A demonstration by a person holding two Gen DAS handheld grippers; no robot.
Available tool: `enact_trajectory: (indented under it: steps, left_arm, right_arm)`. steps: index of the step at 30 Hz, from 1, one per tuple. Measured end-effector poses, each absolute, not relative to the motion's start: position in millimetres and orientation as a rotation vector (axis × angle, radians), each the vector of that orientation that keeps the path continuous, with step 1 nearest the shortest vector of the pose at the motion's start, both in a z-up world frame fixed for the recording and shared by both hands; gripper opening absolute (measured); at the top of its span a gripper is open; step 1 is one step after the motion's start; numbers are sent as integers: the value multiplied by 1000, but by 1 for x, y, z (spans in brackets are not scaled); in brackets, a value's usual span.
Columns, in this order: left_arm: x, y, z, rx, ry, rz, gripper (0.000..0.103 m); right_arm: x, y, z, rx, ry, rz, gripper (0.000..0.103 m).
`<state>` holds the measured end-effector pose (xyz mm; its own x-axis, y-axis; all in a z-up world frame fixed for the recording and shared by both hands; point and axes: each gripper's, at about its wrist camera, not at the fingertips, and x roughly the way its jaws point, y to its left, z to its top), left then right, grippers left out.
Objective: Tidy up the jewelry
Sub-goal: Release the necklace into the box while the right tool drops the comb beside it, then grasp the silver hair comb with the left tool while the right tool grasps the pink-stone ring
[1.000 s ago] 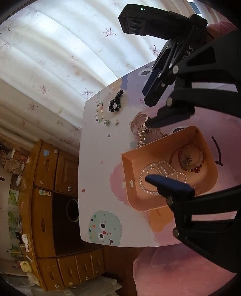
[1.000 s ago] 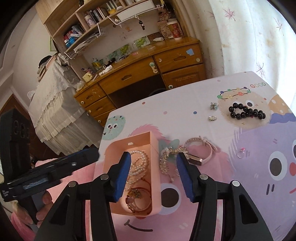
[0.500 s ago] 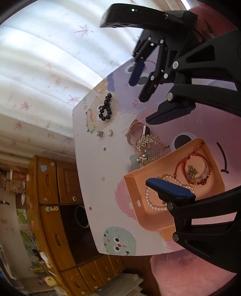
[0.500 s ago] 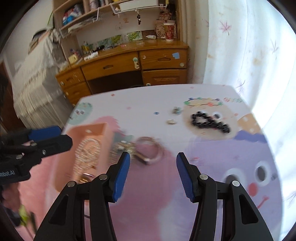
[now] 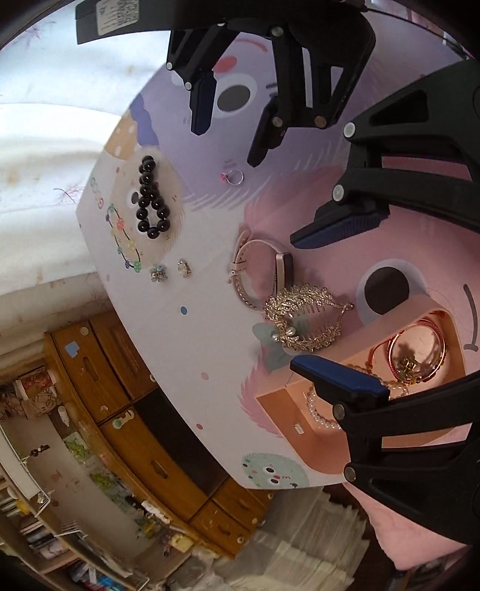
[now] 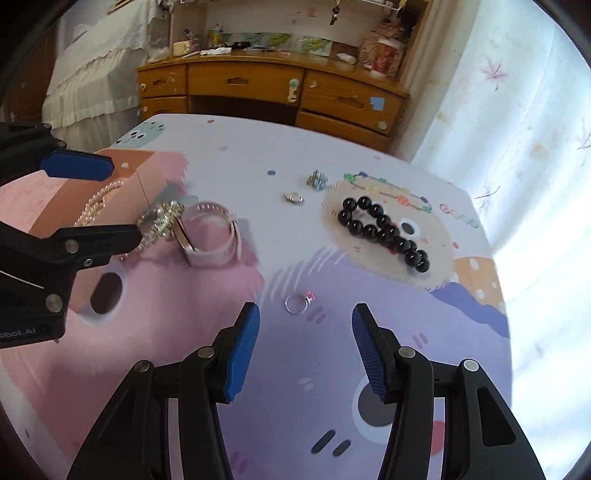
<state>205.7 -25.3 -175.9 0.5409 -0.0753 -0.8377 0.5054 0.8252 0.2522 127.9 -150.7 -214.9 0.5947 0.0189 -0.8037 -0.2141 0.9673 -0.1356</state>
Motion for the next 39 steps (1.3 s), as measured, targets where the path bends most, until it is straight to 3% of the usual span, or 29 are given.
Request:
enact_trajectory:
  steps: [10, 16, 18, 24, 31, 39]
  left_arm:
    - [224, -50, -218, 583, 1011, -202, 44]
    - [231, -52, -236, 616, 1017, -165, 44]
    - [233, -52, -240, 621, 1022, -156, 43]
    - [240, -48, -248, 618, 1048, -125, 42]
    - [251, -37, -254, 558, 1102, -118, 15]
    - [250, -26, -238, 499, 1052, -129, 11]
  right_arm:
    - [146, -173, -246, -221, 894, 261, 53]
    - [158, -176, -249, -187, 890, 275, 52]
    - [161, -175, -250, -189, 897, 285, 45]
    - [164, -170, -251, -198, 921, 329, 39]
    - [168, -167, -251, -208, 919, 321, 21]
    - [165, -162, -250, -205, 921, 301, 20]
